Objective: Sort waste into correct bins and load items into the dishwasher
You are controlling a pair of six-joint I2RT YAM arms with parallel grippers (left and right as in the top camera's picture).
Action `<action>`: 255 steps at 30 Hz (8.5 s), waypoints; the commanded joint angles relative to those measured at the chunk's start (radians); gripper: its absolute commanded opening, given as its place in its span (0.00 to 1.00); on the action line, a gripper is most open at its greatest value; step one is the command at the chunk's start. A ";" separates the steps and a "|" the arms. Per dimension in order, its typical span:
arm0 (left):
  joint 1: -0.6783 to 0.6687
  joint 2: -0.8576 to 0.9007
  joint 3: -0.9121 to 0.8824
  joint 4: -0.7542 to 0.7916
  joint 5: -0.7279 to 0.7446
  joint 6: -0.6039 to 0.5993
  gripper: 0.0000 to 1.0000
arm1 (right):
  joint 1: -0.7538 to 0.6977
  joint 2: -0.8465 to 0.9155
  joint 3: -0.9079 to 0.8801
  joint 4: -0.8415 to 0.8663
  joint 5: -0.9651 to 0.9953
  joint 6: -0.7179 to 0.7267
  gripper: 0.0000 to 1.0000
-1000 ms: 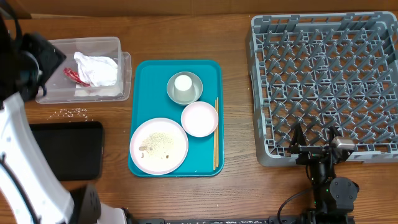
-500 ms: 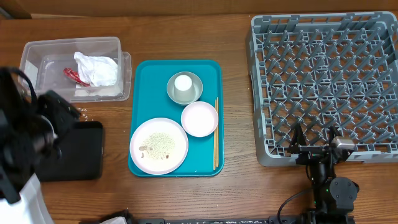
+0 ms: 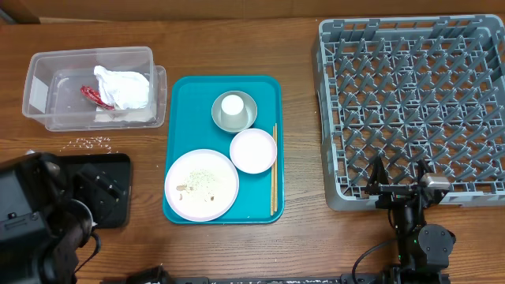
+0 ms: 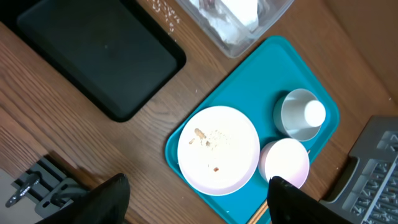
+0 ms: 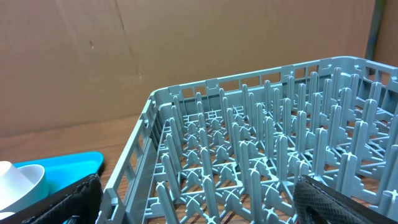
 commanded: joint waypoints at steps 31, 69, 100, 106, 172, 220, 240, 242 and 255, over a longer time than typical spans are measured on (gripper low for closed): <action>-0.095 0.005 -0.349 0.248 0.252 0.263 0.91 | 0.002 -0.009 -0.010 0.005 0.005 -0.004 1.00; -0.980 0.763 -0.349 0.446 -0.215 -0.178 0.52 | 0.002 -0.009 -0.010 0.005 0.005 -0.004 1.00; -1.025 0.932 -0.415 0.558 -0.222 -0.142 0.43 | 0.002 -0.009 -0.010 0.005 0.005 -0.004 1.00; -1.025 0.932 -0.435 0.568 -0.223 -0.142 0.38 | 0.002 -0.009 -0.010 0.005 0.005 -0.004 1.00; -0.558 0.840 0.172 -0.014 -0.373 -0.045 0.05 | 0.002 -0.009 -0.010 0.005 0.005 -0.004 1.00; 0.712 0.814 0.152 -0.001 0.980 0.673 0.04 | 0.002 -0.009 -0.010 0.005 0.005 -0.004 1.00; 0.734 0.848 0.145 -0.020 1.077 0.764 0.05 | 0.002 -0.009 -0.010 0.005 0.005 -0.004 1.00; 0.734 0.849 0.145 0.041 1.065 0.760 0.04 | 0.002 -0.009 -0.010 0.005 0.005 -0.004 1.00; 0.737 0.855 0.145 -0.025 1.076 0.744 0.04 | 0.002 -0.009 -0.010 0.005 0.005 -0.004 1.00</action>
